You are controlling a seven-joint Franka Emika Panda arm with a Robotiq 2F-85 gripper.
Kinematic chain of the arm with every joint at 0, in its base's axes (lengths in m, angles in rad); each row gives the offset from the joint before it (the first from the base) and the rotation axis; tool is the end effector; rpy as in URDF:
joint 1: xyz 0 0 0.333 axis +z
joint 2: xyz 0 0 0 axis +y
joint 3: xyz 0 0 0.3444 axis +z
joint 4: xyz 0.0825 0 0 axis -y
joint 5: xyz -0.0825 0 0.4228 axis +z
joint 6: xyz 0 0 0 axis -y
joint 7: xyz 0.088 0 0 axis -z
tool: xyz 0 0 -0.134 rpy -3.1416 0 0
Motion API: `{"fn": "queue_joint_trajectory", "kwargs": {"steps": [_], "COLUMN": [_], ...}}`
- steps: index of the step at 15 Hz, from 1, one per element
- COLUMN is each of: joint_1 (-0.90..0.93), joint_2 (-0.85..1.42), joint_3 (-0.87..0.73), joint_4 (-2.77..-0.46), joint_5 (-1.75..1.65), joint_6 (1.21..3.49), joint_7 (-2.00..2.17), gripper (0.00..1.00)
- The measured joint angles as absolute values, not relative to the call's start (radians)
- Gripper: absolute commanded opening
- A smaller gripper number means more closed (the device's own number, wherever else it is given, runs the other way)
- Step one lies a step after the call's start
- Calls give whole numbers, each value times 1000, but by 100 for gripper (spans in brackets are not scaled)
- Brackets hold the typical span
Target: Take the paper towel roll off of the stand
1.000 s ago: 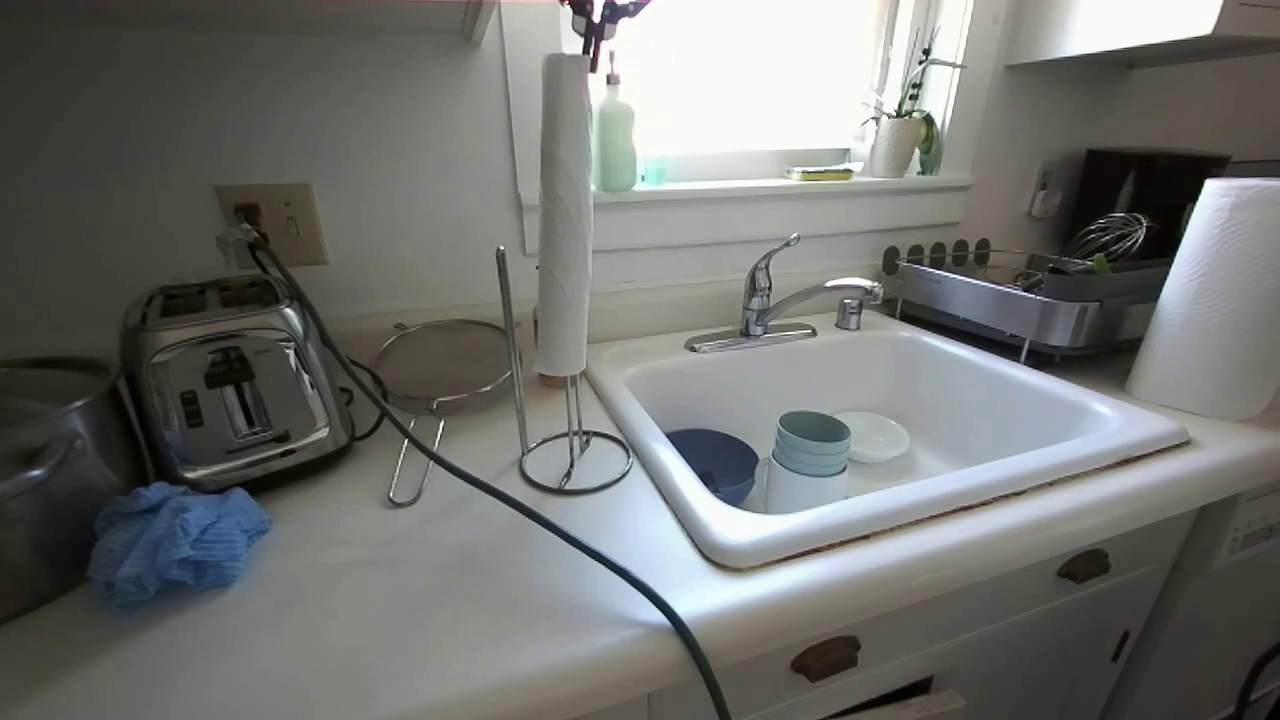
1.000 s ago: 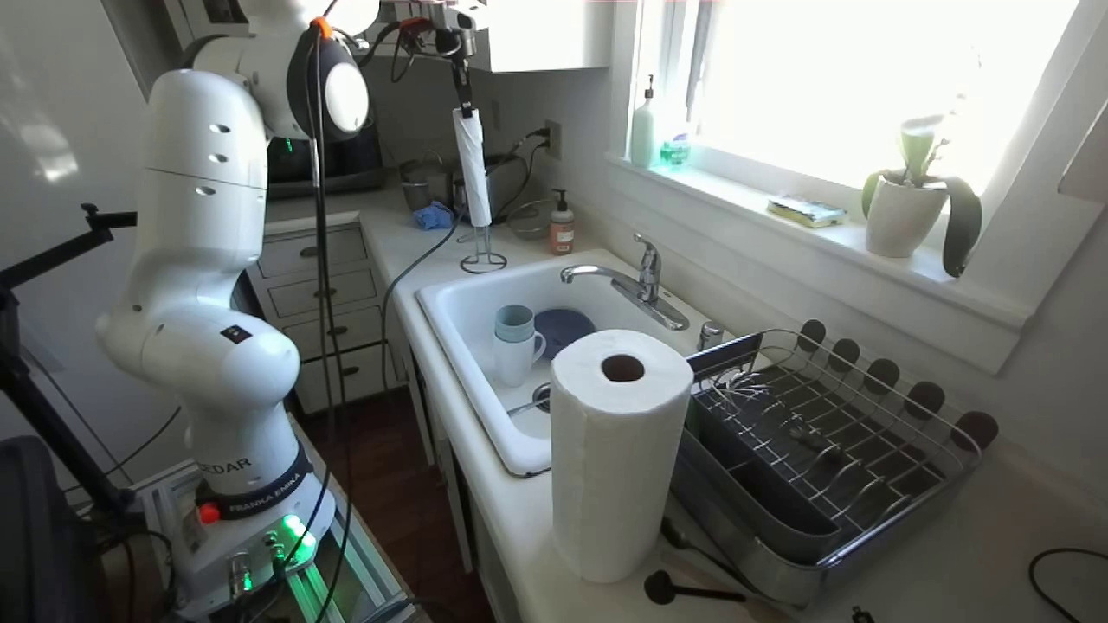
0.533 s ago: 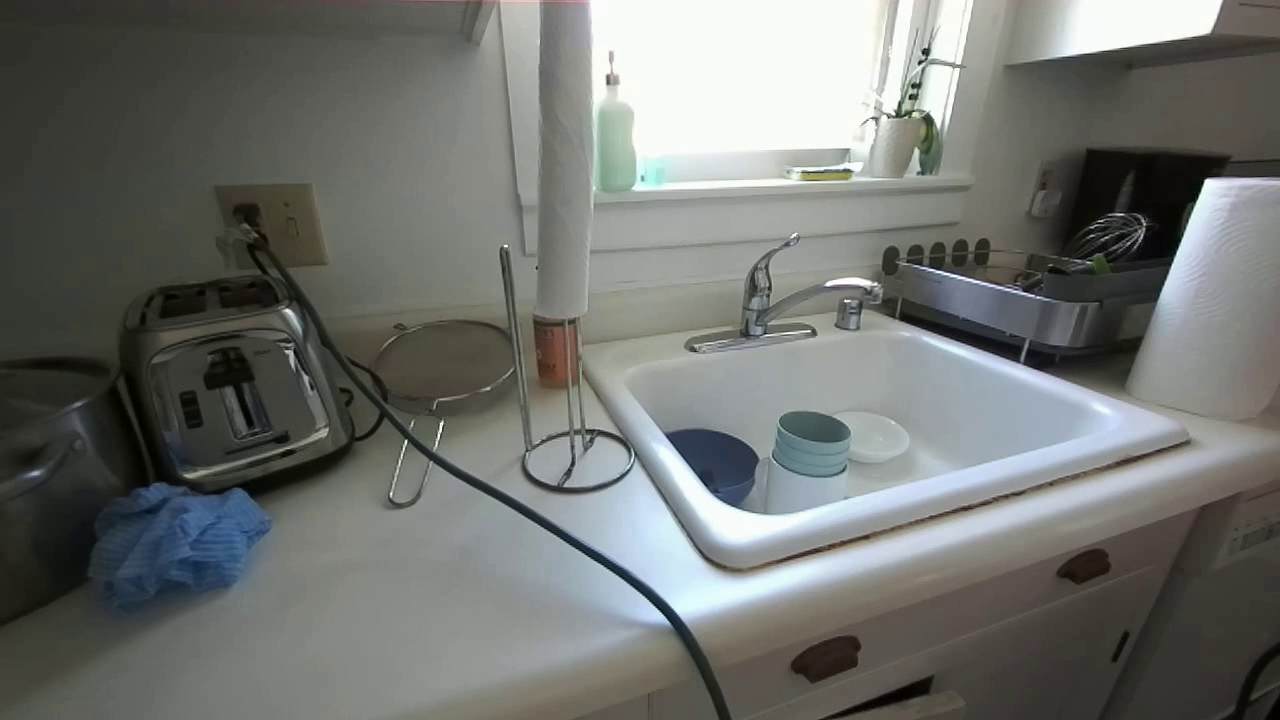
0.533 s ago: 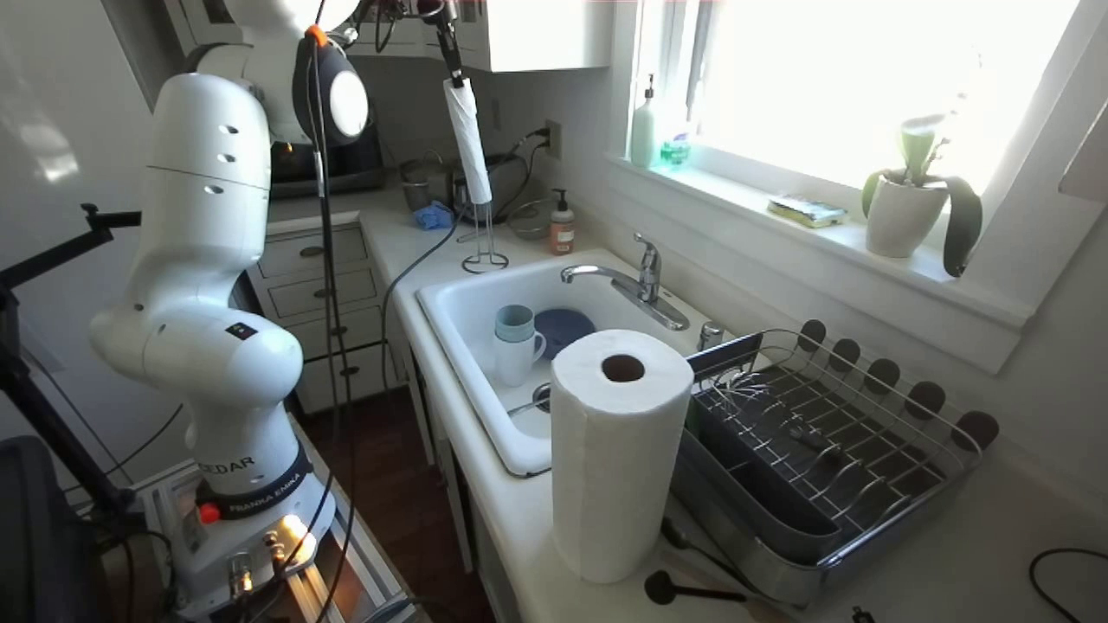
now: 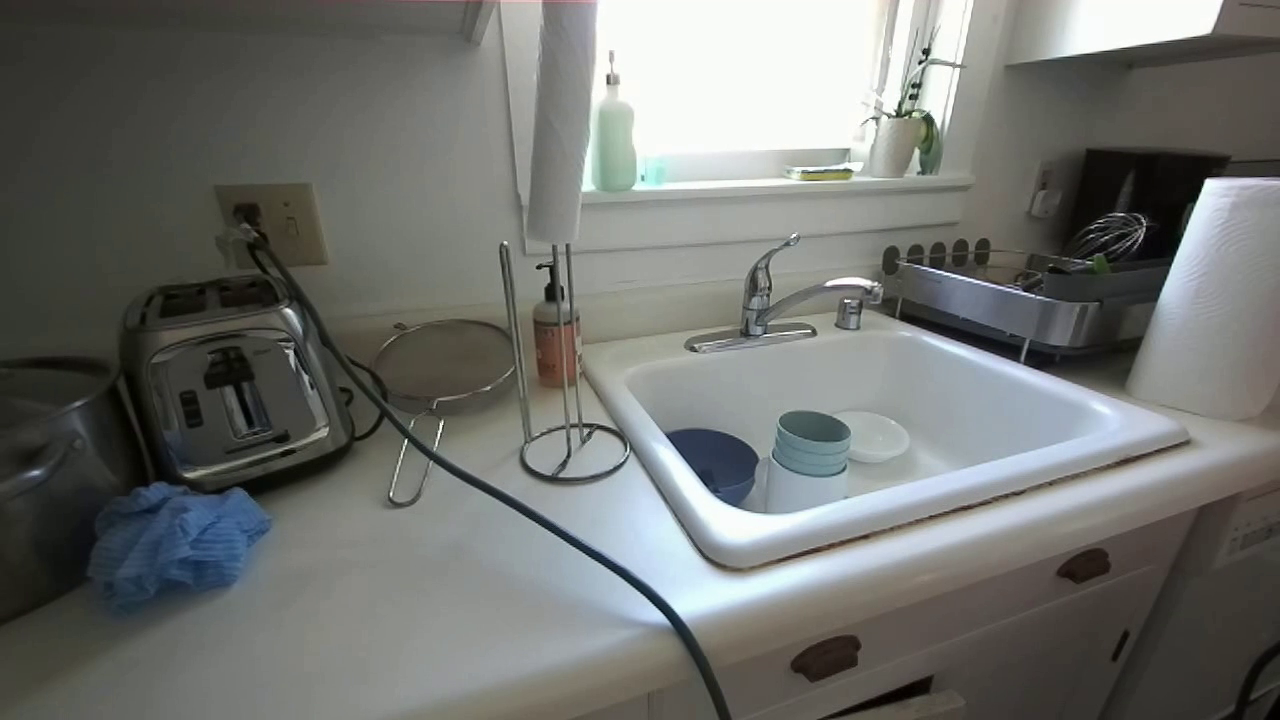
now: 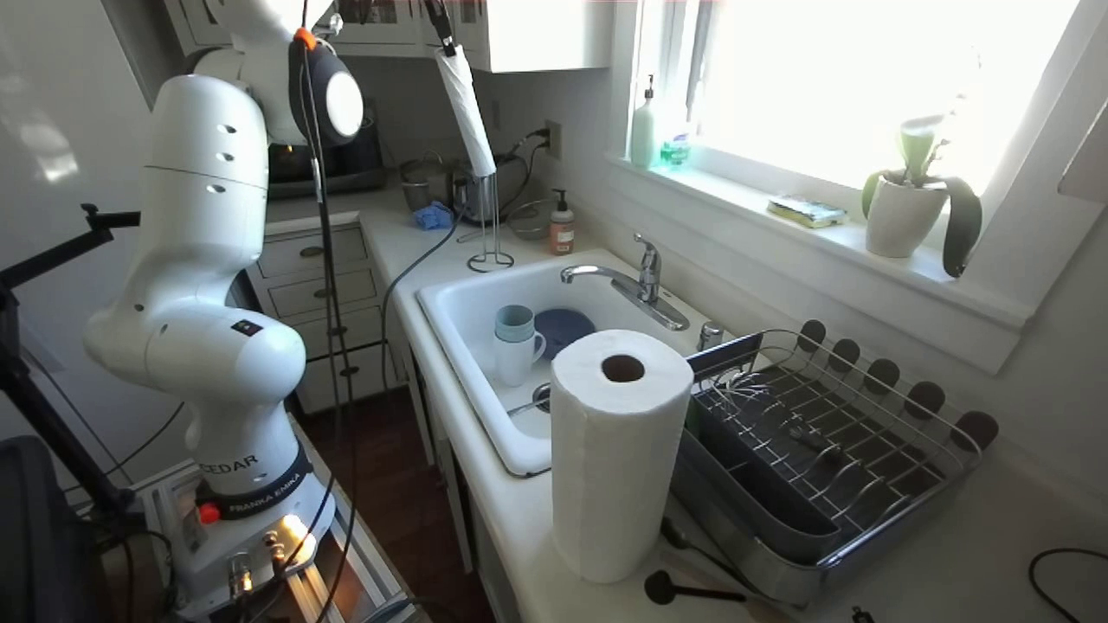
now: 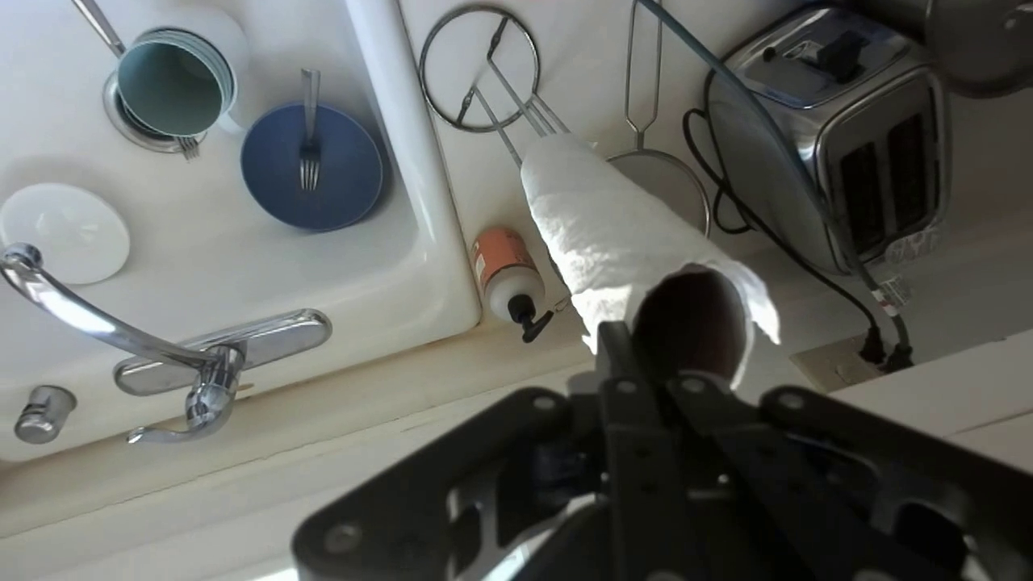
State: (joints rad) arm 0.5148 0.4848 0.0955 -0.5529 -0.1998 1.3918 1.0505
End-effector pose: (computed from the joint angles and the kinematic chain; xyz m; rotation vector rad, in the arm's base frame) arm 0.5915 0.3439 0.7921 -2.8340 0.7693 -0.5133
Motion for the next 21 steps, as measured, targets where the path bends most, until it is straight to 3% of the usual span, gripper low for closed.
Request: {"fn": "queue_joint_trajectory", "kwargs": {"steps": [6, 21], "joint_1": [555, 593], "joint_2": [491, 550], "joint_3": [63, 98], "joint_4": [-447, -459], "joint_5": [-212, -87], "joint_6": [1333, 1408], "joint_7": [1050, 885], "gripper": [0, 0]}}
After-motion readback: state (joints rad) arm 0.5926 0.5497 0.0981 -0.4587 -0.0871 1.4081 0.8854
